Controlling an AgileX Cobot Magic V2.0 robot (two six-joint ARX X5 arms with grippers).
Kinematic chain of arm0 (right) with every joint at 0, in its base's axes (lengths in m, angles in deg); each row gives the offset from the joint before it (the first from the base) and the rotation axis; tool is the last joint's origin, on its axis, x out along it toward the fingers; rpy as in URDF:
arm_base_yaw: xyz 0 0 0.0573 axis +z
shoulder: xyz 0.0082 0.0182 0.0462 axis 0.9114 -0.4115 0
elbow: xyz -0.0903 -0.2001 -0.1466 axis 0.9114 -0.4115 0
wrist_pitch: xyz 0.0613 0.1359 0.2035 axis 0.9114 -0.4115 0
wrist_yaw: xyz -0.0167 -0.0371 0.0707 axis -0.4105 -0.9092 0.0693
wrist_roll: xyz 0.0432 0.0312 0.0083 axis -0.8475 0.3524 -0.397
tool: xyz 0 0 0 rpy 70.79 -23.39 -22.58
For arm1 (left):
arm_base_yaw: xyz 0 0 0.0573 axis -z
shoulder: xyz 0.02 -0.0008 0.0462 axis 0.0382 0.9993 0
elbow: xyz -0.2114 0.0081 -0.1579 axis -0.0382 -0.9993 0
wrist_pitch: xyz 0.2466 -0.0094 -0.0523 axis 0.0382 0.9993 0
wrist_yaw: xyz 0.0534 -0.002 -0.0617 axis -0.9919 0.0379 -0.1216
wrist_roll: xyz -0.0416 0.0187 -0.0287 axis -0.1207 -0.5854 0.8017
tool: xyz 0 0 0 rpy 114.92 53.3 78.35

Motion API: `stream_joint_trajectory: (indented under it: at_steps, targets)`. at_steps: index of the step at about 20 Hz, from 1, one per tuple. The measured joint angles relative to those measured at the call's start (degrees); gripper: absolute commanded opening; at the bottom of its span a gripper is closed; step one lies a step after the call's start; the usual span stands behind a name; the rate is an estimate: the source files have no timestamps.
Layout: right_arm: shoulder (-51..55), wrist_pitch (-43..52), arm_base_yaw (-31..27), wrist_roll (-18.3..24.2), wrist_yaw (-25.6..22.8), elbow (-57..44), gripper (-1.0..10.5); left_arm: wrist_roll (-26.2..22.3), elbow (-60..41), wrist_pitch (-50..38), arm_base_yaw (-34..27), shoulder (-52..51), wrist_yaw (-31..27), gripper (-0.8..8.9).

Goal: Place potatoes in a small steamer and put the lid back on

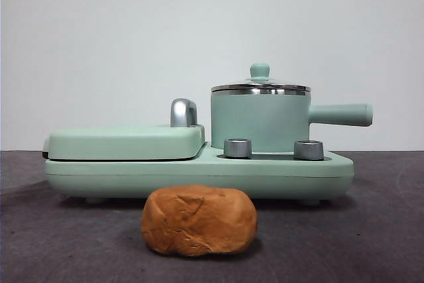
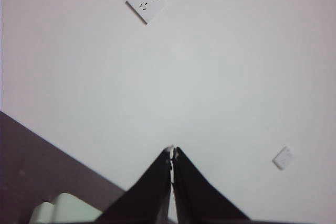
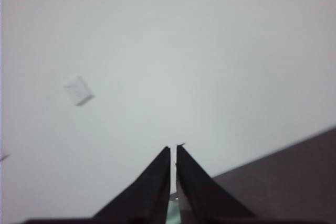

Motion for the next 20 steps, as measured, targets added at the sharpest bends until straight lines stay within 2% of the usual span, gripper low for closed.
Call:
stream_joint_trajectory:
  at_steps: [4,10,17,20]
  targets:
    - [-5.38,-3.13,0.0,2.82,5.31,7.39,0.1,-3.82,9.25,7.91,0.0,5.31,0.74,0.09]
    - [-16.37,-12.37,0.59,16.48,18.38,15.41,0.1,-14.23,19.65,17.46,0.0,14.12,9.42,0.09]
    - [-25.79,-20.06,5.73,30.16,19.12,20.79,0.1,-29.83,26.91,28.24,0.07,26.29,21.42,0.09]
    - [-28.0,-23.08,9.03,35.1,18.18,22.27,0.1,-37.68,29.24,31.67,0.94,30.36,23.02,0.09]
